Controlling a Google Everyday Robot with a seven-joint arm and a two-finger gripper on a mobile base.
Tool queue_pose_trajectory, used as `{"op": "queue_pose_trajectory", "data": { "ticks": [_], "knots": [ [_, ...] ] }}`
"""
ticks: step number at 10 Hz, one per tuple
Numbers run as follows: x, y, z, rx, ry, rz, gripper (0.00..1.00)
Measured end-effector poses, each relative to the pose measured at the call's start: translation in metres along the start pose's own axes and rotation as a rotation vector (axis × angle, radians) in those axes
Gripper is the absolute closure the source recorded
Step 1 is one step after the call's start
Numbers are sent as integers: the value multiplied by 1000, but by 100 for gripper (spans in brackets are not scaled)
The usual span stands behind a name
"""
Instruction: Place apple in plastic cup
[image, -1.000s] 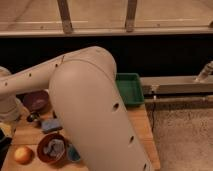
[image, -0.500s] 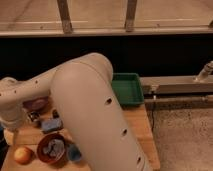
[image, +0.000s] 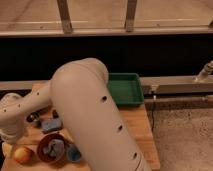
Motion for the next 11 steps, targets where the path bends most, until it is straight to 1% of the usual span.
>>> {"op": "queue_pose_trajectory", "data": {
  "ticks": [1, 2, 4, 6, 8, 11],
  "knots": [
    [0, 0, 0, 0, 2, 2, 34],
    [2, 0, 3, -14, 15, 6, 34],
    [11, 1, 20, -45, 44, 24, 34],
    [20, 2, 36, -68, 66, 57, 34],
    [24, 6, 45, -85, 72, 81, 34],
    [22, 12, 50, -92, 75, 87, 35]
  ]
}}
